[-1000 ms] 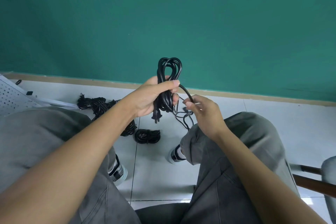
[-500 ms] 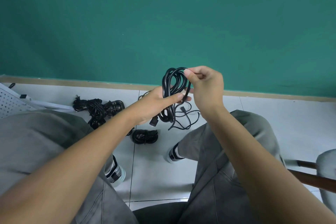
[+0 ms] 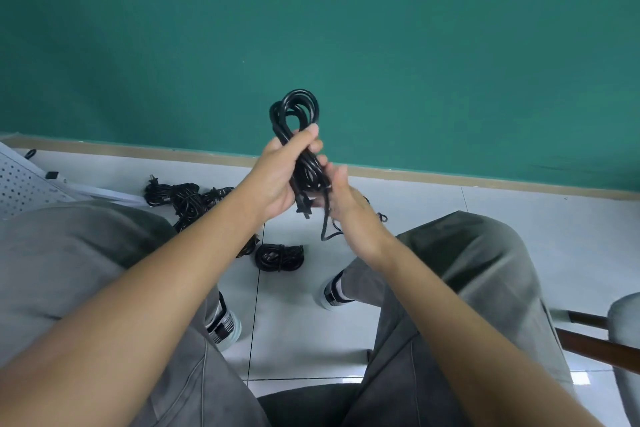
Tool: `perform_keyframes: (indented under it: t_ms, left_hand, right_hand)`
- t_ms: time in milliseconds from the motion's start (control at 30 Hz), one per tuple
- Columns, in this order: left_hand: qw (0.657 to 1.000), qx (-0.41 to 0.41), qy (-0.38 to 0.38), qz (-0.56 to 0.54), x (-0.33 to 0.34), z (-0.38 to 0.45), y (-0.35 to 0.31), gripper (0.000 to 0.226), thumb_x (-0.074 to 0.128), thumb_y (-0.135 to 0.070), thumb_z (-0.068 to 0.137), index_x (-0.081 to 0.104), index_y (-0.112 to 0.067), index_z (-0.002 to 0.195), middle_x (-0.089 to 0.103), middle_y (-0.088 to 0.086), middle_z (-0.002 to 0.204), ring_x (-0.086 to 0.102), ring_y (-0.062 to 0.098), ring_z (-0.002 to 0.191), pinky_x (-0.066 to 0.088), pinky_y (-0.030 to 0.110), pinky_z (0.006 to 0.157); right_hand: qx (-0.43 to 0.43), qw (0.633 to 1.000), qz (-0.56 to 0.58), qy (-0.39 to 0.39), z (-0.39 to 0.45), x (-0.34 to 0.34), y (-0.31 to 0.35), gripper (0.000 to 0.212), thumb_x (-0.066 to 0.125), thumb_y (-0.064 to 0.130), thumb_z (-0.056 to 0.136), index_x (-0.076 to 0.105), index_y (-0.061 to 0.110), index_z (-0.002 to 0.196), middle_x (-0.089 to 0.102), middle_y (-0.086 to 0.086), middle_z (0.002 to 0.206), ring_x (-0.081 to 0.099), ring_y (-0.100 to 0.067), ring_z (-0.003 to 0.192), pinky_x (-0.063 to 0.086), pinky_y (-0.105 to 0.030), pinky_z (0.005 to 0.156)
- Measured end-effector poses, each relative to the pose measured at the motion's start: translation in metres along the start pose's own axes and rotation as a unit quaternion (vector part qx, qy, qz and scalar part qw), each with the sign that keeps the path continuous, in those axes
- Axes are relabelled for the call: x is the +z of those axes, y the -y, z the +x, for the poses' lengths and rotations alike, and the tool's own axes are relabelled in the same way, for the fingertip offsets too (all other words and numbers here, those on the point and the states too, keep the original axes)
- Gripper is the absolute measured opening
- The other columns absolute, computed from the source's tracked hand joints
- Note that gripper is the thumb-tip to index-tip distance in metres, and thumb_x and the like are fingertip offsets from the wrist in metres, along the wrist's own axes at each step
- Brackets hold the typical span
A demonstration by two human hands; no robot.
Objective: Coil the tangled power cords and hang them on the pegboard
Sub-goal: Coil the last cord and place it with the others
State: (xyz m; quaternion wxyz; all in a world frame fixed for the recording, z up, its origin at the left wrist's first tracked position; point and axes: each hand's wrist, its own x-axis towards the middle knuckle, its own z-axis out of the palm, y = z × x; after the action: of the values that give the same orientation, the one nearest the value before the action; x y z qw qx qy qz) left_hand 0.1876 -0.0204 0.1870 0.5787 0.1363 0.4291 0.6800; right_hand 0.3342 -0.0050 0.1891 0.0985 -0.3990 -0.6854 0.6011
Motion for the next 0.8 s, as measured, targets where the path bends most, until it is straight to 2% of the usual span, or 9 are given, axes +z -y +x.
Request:
perform_keyframes:
  t_ms: [67,133,267,333,400,467,600,733,800]
  left_hand:
    - [0.998,0.003,-0.041,-0.043,-0.005,0.006,-0.004,0.018,0.061,-0.019,0.104,0.052,-0.013,0.09,0.053,-0.003,0.068,0.057,0.013,0.059,0.057,0.03,0.068]
    - [0.993,0.008,-0.102,-0.05,-0.01,0.012,-0.007,0.018,0.063,-0.018,0.103,0.052,-0.013,0.09,0.053,-0.003,0.067,0.055,0.013,0.057,0.056,0.031,0.066]
    - [0.965,0.053,-0.198,0.163,-0.019,0.017,-0.007,0.02,0.064,-0.027,0.102,0.055,-0.012,0.092,0.057,-0.001,0.079,0.064,0.012,0.059,0.054,0.029,0.06]
    - [0.944,0.092,-0.147,0.28,-0.022,0.015,-0.003,0.018,0.063,-0.029,0.102,0.058,-0.015,0.091,0.059,-0.004,0.081,0.067,0.016,0.071,0.055,0.035,0.073]
    - [0.927,0.098,-0.074,0.356,-0.022,0.01,0.002,0.013,0.062,-0.03,0.103,0.062,-0.026,0.091,0.064,-0.015,0.08,0.065,0.016,0.081,0.053,0.038,0.083]
    - [0.919,0.086,-0.008,0.386,-0.02,0.007,0.007,0.022,0.06,-0.031,0.105,0.058,-0.03,0.083,0.059,-0.022,0.067,0.058,0.01,0.072,0.048,0.034,0.075]
    - [0.902,0.043,0.068,0.424,-0.013,0.001,0.011,0.027,0.051,-0.05,0.105,0.059,-0.03,0.089,0.062,-0.019,0.075,0.059,0.001,0.074,0.045,0.032,0.082]
    - [0.906,-0.025,0.084,0.414,-0.008,-0.007,0.011,0.075,0.042,-0.093,0.081,0.065,-0.037,0.125,0.072,-0.018,0.122,0.063,0.004,0.12,0.041,0.042,0.114]
    - [0.903,-0.026,0.116,0.414,-0.006,-0.009,0.009,0.065,0.046,-0.095,0.075,0.071,-0.044,0.107,0.074,-0.02,0.109,0.066,0.001,0.111,0.047,0.036,0.108]
  right_hand:
    - [0.041,0.999,0.008,0.018,-0.004,0.008,-0.014,0.081,0.013,0.092,0.083,0.066,0.045,0.122,0.073,0.01,0.12,0.066,-0.009,0.116,0.043,-0.046,0.112]
    - [0.064,0.997,0.004,0.036,-0.012,0.012,-0.021,0.078,0.019,0.089,0.087,0.073,0.037,0.107,0.078,0.001,0.105,0.07,-0.022,0.107,0.047,-0.05,0.107]
    - [0.001,0.998,-0.048,0.044,-0.022,0.008,-0.025,0.027,0.057,0.032,0.104,0.07,0.01,0.094,0.071,-0.001,0.082,0.068,-0.022,0.079,0.053,-0.054,0.086]
    - [-0.045,0.994,-0.097,0.022,-0.022,-0.001,-0.023,0.011,0.061,0.012,0.1,0.068,0.004,0.095,0.061,-0.002,0.076,0.06,-0.014,0.071,0.05,-0.043,0.078]
    - [-0.062,0.991,-0.117,-0.017,-0.02,-0.011,-0.014,0.019,0.057,0.008,0.103,0.072,0.012,0.113,0.068,0.006,0.08,0.062,-0.016,0.077,0.054,-0.032,0.083]
    - [-0.076,0.987,-0.124,-0.071,-0.018,-0.022,-0.003,0.027,0.054,0.01,0.105,0.07,0.02,0.123,0.072,0.015,0.083,0.064,-0.012,0.079,0.054,-0.024,0.08]
    - [-0.111,0.973,-0.126,-0.157,-0.012,-0.04,0.013,0.014,0.074,0.017,0.093,0.066,0.027,0.1,0.072,0.01,0.084,0.062,-0.005,0.074,0.051,-0.021,0.074]
    - [-0.113,0.959,-0.133,-0.223,-0.006,-0.048,0.014,0.032,0.09,0.036,0.072,0.061,0.027,0.081,0.067,0.009,0.075,0.059,-0.012,0.068,0.047,-0.021,0.066]
    - [-0.112,0.957,-0.133,-0.233,-0.003,-0.049,0.012,0.038,0.092,0.041,0.067,0.06,0.025,0.08,0.067,0.001,0.072,0.061,-0.022,0.067,0.047,-0.026,0.065]
